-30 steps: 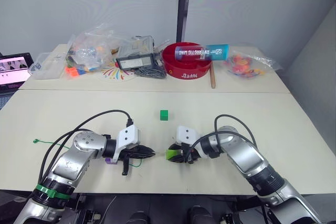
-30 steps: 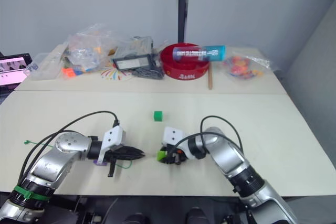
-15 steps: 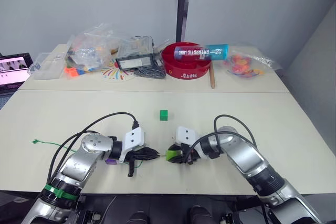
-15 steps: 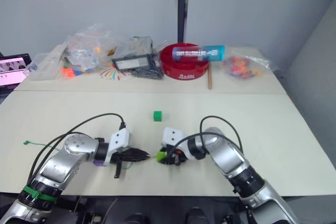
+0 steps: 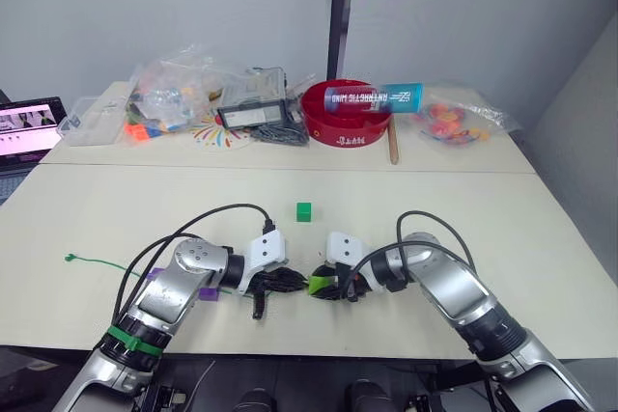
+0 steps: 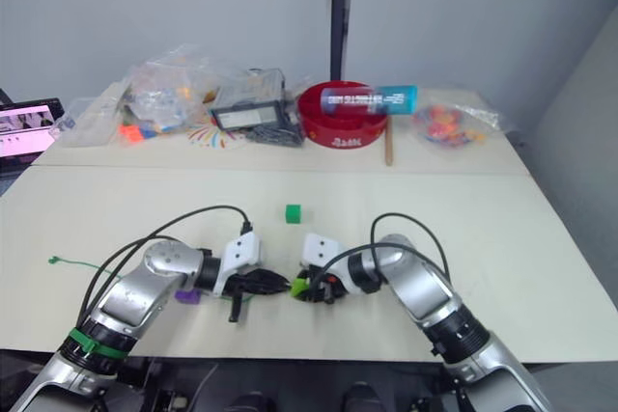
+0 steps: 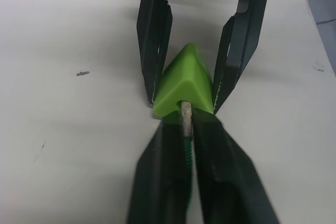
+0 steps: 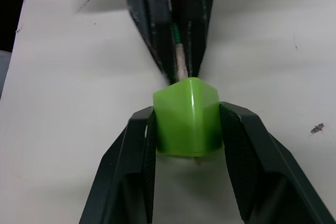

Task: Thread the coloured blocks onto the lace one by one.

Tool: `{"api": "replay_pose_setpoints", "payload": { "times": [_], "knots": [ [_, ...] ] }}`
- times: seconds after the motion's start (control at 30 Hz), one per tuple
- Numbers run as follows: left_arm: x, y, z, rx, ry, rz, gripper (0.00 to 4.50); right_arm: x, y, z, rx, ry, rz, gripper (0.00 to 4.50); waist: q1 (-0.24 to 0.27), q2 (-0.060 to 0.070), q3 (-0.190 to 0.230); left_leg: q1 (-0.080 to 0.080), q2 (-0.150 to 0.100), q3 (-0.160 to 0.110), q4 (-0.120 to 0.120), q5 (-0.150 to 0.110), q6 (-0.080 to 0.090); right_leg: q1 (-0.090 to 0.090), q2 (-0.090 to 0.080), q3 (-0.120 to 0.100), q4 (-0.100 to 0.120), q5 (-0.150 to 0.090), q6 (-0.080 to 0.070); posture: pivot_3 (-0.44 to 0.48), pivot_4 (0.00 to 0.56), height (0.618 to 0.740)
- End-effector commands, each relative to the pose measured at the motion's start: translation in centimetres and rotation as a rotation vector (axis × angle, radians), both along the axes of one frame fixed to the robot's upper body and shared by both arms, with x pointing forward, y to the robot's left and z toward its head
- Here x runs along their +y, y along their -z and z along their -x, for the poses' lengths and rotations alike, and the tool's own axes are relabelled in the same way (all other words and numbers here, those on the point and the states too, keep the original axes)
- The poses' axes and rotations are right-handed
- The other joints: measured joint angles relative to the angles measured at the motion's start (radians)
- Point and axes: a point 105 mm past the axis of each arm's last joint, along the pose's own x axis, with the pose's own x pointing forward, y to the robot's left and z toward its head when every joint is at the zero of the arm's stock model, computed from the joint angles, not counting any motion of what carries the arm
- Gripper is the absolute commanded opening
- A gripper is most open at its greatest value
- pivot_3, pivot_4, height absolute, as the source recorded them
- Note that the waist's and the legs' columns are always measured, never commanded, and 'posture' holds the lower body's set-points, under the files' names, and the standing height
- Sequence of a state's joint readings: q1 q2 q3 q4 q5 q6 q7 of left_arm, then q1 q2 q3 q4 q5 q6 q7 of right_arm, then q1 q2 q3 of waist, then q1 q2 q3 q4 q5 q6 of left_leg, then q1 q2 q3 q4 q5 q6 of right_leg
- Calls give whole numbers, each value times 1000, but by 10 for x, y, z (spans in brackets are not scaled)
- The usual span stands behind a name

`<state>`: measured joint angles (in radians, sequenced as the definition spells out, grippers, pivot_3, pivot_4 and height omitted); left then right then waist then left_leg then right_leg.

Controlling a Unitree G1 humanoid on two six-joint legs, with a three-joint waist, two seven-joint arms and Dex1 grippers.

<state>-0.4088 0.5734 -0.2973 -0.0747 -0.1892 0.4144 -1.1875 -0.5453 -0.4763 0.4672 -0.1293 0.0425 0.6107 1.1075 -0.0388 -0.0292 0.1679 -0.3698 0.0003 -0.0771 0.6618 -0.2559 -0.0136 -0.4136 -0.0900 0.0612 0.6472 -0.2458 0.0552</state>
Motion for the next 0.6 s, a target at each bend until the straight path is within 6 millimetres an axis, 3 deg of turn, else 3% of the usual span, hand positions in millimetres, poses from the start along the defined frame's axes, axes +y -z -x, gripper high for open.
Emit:
{"api": "replay_pose_setpoints", "payload": {
  "times": [0.03,0.13,0.4,0.6],
  "knots": [
    [-11,-17,6,-51,68,44,1682,6,13,7,47,-3,15,1299,0,0,0,1,0,0,0,0,0,1,0,0,0,0,0,0,150,731],
    [4,-24,7,-46,45,41,2615,5,13,8,50,-2,16,1299,-5,0,0,1,0,0,0,0,0,2,0,0,-1,0,0,0,150,731],
    [36,-15,7,-11,-52,-26,2615,5,14,8,49,-3,22,1299,-12,0,0,1,1,0,0,0,0,1,1,0,0,0,0,0,150,731],
    [40,-13,4,-13,-104,-21,2615,4,15,8,51,-6,27,1299,-10,0,0,1,2,0,0,0,0,1,1,0,0,0,0,0,150,731]
  ]
}}
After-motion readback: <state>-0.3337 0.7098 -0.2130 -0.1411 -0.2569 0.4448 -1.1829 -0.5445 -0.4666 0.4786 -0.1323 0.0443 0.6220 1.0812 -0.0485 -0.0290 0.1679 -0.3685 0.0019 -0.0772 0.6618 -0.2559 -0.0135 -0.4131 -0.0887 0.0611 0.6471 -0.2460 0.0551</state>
